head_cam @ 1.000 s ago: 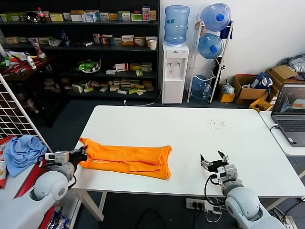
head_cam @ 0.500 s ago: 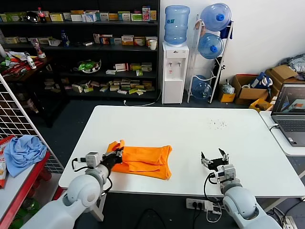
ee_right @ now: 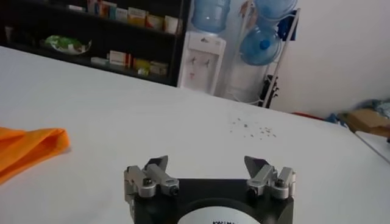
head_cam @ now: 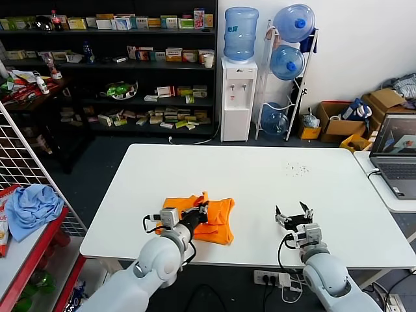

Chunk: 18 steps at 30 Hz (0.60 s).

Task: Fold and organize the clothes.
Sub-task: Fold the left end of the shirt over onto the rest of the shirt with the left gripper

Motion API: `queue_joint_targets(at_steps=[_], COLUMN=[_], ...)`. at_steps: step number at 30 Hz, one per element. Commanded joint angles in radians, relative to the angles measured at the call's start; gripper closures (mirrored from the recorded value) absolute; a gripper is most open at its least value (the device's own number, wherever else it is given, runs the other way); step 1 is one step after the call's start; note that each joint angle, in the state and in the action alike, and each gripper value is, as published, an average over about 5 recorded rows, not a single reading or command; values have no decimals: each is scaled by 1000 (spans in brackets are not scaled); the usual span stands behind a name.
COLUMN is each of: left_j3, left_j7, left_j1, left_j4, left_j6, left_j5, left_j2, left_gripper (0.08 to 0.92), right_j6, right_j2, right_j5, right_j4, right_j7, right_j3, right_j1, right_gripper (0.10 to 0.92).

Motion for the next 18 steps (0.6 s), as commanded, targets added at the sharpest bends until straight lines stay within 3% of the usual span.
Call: queue_joint_targets(at_steps=[1, 7, 13, 18], left_j3=[83, 86, 64, 19], left_j7=[42, 90, 101, 109], left_j1=[-24, -19, -10, 13], left_j4=[88, 99, 102, 70], left_j6=[-16, -148, -258, -272], left_j5=[78, 79, 77, 96], left_j2=[-135, -153, -162, -66], left_gripper=[875, 826, 654, 507], right_j6=[3, 2, 2, 4], right_j2=[3, 5, 13, 7], right_j5=[-2, 1, -1, 0], right_j4=[-8, -6, -5, 0], right_j7=[-3, -3, -3, -4], right_j3=[2, 1, -5, -6], right_j1=[4, 8, 9, 9], right_gripper=[203, 203, 203, 203])
